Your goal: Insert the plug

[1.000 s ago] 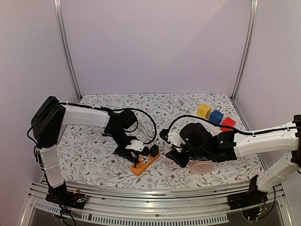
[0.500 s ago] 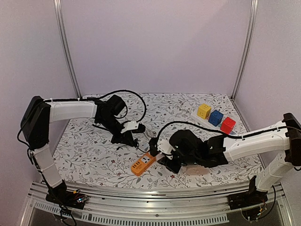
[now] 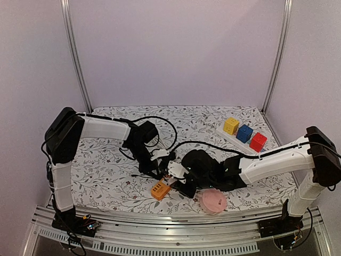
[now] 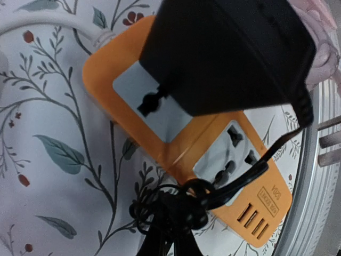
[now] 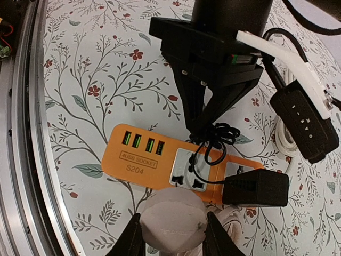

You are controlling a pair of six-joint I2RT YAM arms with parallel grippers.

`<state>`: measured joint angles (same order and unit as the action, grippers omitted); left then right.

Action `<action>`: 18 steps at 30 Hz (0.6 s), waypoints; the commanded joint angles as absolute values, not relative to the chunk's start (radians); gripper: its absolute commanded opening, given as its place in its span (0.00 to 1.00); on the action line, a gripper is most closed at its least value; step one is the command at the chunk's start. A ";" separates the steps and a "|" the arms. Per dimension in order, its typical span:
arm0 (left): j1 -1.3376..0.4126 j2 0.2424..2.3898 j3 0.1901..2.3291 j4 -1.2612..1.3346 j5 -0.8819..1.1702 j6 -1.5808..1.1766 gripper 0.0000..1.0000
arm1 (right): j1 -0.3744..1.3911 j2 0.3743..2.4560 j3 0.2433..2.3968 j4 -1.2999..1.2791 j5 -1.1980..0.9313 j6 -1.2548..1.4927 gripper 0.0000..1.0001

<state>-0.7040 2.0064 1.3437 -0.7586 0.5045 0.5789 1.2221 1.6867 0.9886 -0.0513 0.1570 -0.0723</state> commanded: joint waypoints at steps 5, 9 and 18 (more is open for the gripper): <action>-0.700 2.101 1.347 -0.869 0.688 0.390 0.00 | 1.226 1.683 0.961 -0.014 0.159 -0.119 0.00; -0.695 2.081 1.317 -0.863 0.838 0.376 0.00 | 1.225 1.691 0.971 -0.012 0.126 -0.143 0.00; -0.618 2.058 1.364 -0.795 0.810 0.362 0.00 | 1.177 1.770 1.047 -0.072 0.098 -0.189 0.00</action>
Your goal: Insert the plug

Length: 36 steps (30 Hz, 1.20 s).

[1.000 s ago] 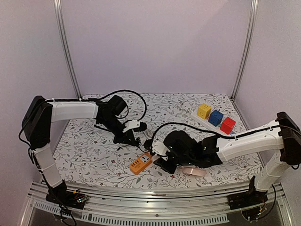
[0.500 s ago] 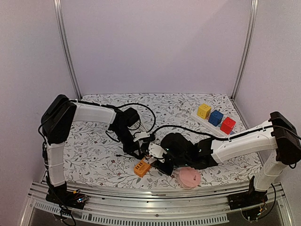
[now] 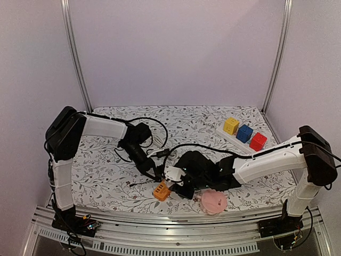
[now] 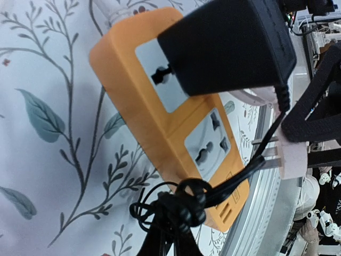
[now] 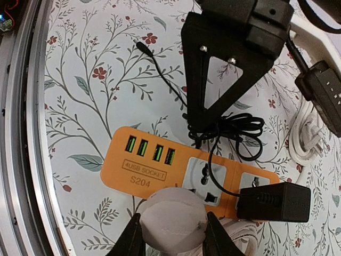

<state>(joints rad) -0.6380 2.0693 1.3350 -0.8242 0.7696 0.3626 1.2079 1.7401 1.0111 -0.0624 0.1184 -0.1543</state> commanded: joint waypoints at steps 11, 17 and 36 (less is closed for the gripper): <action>-0.620 2.098 1.386 -0.788 0.862 0.334 0.00 | 1.144 1.851 1.181 -0.149 0.103 -0.228 0.00; -0.620 2.136 1.392 -0.787 0.886 0.293 0.00 | 1.144 1.907 1.254 -0.236 0.156 -0.194 0.00; -0.612 2.142 1.500 -0.854 0.772 0.364 0.04 | 1.091 1.871 1.349 -0.440 0.071 -0.448 0.00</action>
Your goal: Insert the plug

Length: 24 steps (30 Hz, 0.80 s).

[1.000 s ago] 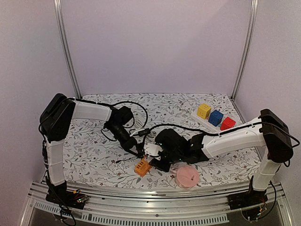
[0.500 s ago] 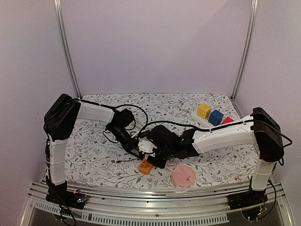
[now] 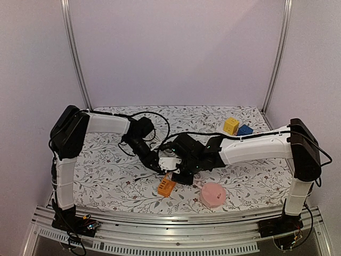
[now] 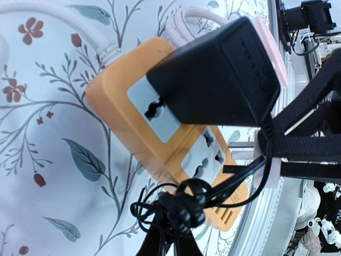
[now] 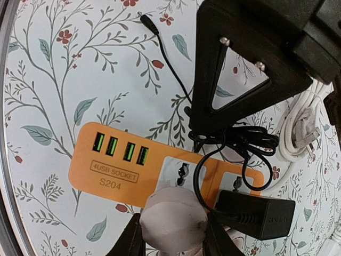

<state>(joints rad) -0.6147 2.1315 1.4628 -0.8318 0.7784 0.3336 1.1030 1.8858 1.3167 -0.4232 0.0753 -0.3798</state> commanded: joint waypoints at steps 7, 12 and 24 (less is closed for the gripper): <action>-0.611 2.162 1.511 -0.858 0.774 0.371 0.04 | 1.088 1.906 1.365 -0.382 0.127 -0.451 0.00; -0.612 2.176 1.511 -0.858 0.790 0.368 0.04 | 1.088 1.926 1.382 -0.370 0.074 -0.434 0.00; -0.612 2.184 1.500 -0.851 0.794 0.361 0.04 | 1.085 2.001 1.411 -0.456 0.092 -0.440 0.00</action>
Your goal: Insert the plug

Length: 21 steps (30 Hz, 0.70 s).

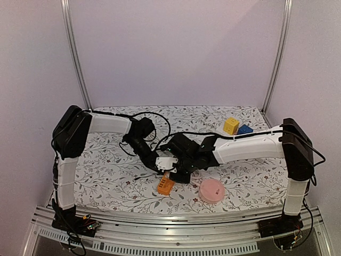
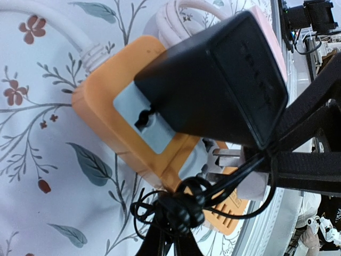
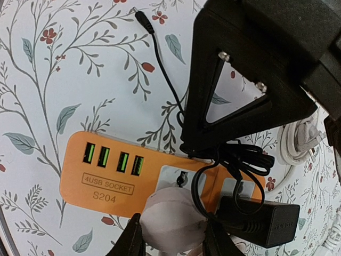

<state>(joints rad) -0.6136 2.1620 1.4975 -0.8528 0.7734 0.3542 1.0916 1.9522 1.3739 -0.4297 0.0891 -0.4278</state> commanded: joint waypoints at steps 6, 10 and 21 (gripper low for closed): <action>-0.615 2.186 1.506 -0.846 0.794 0.356 0.04 | 1.070 2.065 1.504 -0.587 0.020 -0.431 0.00; -0.619 2.188 1.504 -0.846 0.806 0.352 0.04 | 1.066 2.126 1.516 -0.592 0.019 -0.407 0.00; -0.622 2.199 1.512 -0.848 0.812 0.348 0.10 | 1.024 2.173 1.477 -0.615 0.174 -0.314 0.00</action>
